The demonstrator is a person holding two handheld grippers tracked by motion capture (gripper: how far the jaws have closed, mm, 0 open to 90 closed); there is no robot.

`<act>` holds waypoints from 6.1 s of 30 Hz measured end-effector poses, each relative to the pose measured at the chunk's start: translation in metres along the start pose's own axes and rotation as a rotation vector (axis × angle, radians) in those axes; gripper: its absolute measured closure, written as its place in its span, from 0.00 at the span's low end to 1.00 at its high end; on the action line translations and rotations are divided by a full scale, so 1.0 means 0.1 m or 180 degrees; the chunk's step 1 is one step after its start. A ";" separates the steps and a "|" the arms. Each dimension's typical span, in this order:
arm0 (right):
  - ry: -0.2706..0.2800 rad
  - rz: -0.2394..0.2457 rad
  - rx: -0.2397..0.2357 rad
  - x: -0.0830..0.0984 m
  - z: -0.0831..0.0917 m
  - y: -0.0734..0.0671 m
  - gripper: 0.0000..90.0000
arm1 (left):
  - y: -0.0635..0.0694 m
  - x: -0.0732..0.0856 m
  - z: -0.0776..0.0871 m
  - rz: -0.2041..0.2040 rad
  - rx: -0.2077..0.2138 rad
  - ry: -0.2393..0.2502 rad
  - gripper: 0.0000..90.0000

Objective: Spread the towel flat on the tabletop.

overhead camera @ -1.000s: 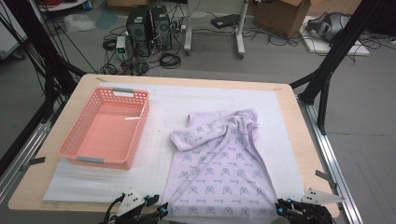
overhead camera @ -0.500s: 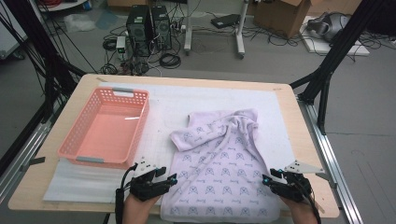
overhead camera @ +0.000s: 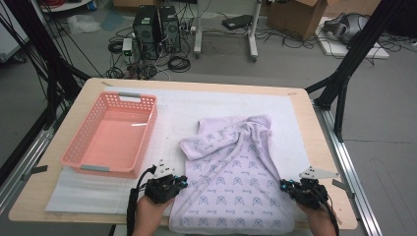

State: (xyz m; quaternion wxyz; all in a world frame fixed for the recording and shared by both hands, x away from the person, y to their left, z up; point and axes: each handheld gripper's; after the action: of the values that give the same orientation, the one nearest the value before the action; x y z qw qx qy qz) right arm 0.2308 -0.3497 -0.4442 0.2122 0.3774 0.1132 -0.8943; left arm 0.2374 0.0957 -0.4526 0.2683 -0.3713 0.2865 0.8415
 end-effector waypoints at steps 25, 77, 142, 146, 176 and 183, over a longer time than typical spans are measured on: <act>0.0117 -0.0161 0.0056 0.07 0.11 0.07 0.62 | 0.02 -0.02 -0.04 0.0120 0.0030 0.0073 0.57; -0.0193 0.0201 -0.0153 0.40 0.48 0.03 0.97 | -0.01 0.13 0.19 0.0171 0.0045 0.0187 0.54; -0.0235 0.0124 0.0317 0.15 0.27 -0.01 0.98 | 0.06 0.19 0.36 0.0036 0.0139 0.0226 0.53; -0.0194 0.0119 0.0215 0.26 0.39 0.01 0.94 | 0.05 0.12 0.23 0.0062 0.0166 0.0188 0.52; 0.0087 -0.0201 0.0292 0.00 0.02 0.19 0.69 | 0.01 0.09 0.33 0.0047 0.0044 0.0375 0.54; 0.0020 -0.0179 0.0260 -0.02 -0.02 0.24 0.96 | -0.13 -0.05 0.19 0.0090 0.0057 0.0393 0.52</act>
State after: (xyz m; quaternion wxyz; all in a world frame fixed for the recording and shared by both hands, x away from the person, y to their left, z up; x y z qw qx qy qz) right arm 0.2444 -0.3699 -0.4452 0.1710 0.3853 0.0878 -0.9026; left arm 0.2402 0.1163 -0.4421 0.2415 -0.4159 0.3153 0.8181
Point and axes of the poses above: each handheld gripper's, and its own axes: z roughly backward along the jaws, x roughly out of its underside, y roughly to its right, and after that the axes turned 7 degrees about x, right-handed
